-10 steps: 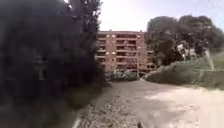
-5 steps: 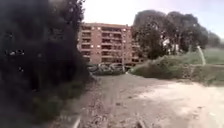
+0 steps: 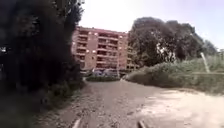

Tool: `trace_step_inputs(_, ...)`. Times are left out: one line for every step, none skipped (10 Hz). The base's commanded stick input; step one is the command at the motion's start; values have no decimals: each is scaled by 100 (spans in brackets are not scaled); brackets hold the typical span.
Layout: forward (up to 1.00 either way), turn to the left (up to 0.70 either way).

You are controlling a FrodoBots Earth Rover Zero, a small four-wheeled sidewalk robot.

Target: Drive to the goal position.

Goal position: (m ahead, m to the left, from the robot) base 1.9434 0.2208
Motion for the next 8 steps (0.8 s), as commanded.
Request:
trace_step_inputs(100,1)
trace_step_inputs(100,1)
trace_step_inputs(100,1)
trace_step_inputs(100,1)
trace_step_inputs(100,1)
trace_step_inputs(100,1)
trace_step_inputs(100,1)
trace_step_inputs(100,3)
